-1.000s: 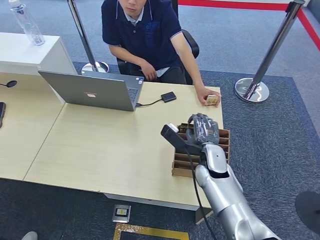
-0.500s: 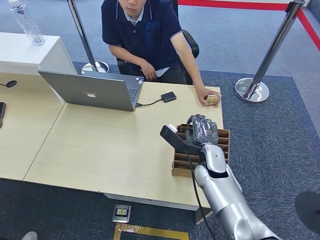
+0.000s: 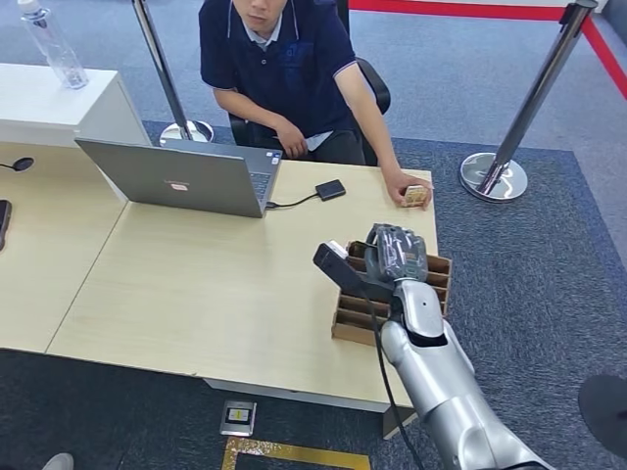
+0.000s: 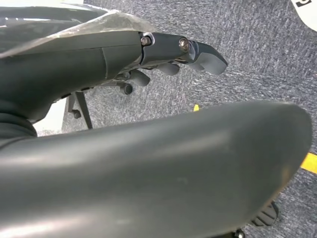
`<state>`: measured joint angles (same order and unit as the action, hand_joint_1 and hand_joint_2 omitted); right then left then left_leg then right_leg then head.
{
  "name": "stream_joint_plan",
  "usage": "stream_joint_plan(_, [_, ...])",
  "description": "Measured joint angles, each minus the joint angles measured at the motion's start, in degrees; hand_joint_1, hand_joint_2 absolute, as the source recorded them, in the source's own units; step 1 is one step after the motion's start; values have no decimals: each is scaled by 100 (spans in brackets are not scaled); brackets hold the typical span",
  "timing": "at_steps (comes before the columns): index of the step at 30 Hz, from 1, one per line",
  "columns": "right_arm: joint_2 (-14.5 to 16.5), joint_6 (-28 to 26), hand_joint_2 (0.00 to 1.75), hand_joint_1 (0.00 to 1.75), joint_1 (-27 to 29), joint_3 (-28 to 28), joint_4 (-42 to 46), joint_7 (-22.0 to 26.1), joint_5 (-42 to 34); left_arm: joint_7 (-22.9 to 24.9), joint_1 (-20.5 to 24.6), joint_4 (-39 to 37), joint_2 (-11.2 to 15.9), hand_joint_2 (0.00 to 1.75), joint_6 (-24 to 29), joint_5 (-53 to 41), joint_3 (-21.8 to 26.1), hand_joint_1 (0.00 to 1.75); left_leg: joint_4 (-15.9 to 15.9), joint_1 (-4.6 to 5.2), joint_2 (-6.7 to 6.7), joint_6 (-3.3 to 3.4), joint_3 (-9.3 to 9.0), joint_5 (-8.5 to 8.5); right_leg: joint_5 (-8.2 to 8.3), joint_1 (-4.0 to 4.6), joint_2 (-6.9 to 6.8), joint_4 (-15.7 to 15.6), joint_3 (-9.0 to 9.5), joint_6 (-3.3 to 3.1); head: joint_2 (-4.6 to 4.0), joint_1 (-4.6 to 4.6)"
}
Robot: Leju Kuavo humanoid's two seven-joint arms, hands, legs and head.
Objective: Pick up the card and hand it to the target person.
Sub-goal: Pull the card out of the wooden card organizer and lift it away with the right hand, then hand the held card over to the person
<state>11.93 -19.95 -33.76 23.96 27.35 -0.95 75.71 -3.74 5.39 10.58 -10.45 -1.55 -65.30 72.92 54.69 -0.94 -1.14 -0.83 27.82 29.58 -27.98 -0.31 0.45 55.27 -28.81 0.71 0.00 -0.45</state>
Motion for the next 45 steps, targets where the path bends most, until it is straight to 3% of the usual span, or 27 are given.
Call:
stream_joint_plan(3, [-1, -59, 175, 174, 26, -23, 53, 20, 32, -2, -1, 0, 0, 0, 0, 13, 1, 0, 0, 0, 0, 0, 0, 0, 0, 0, 0, 0, 0, 0, 0, 1])
stream_joint_plan(9, [-11, -139, 175, 175, 213, -45, 424, 144, 74, -23, -2, 0, 0, 0, 0, 28, 3, 0, 0, 0, 0, 0, 1, 0, 0, 0, 0, 0, -3, 0, 0, -1])
stream_joint_plan(19, [-226, 131, 175, 175, 838, -56, 2052, 561, -150, -85, -11, 0, 0, 0, 5, 75, 14, 0, 0, 0, 0, 0, 11, 1, 0, 0, 0, -1, -12, 0, 0, 1])
stream_joint_plan(27, [-333, 396, 175, 175, 843, 90, 2956, 647, -265, -109, -8, 0, 0, 0, 35, 97, 35, 0, 0, 0, 0, 0, 11, 0, 0, 0, 0, 1, -11, 0, 0, -1])
stream_joint_plan(35, [-202, 444, 175, 175, 401, 225, 2687, 523, -323, -106, 1, 0, -2, 0, 38, 35, 40, 0, 0, 0, 0, 0, 11, 0, 0, 0, 0, 1, -10, 0, 0, 1])
stream_joint_plan(45, [264, 479, 175, 175, -732, 209, 1018, 33, -421, -85, 38, 0, -4, 0, 37, -133, 39, 0, 0, 0, 1, 0, 11, 0, 0, 0, 0, 2, -11, 0, 0, -1])
